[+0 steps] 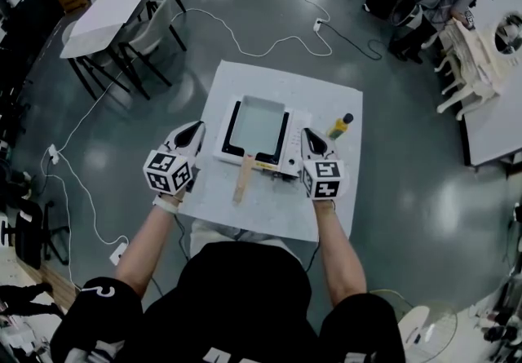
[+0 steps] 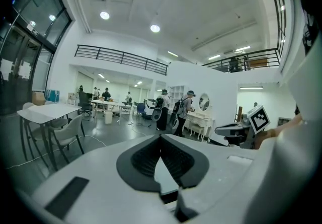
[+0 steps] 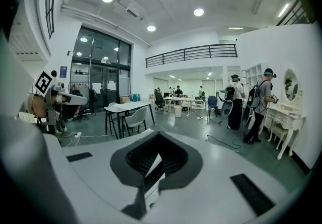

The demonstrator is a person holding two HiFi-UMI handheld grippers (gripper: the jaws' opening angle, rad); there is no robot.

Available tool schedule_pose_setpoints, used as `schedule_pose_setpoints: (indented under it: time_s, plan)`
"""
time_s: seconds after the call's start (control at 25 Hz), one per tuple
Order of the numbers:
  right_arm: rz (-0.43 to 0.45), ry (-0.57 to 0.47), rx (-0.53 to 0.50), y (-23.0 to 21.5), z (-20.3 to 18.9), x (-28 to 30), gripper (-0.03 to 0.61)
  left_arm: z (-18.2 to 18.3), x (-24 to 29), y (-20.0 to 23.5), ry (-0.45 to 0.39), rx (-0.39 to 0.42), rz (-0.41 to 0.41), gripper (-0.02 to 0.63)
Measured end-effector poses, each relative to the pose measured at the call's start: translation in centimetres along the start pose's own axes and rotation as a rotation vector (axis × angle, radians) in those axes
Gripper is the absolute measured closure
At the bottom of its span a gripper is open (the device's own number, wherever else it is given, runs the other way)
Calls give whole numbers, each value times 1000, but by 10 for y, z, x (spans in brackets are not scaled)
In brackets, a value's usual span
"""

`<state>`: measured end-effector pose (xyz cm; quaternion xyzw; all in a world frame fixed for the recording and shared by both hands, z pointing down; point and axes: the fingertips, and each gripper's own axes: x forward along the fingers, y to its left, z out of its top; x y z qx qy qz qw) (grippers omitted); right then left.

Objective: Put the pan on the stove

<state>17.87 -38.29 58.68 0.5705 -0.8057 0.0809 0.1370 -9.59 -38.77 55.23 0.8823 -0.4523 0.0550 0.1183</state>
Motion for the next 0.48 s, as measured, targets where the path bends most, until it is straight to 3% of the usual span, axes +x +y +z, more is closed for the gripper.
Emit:
schedule_pose_setpoints:
  time_s: [0.48]
  plan:
    - [18, 22, -4, 3, -2, 4, 581, 2, 4, 4, 12, 13, -2, 615]
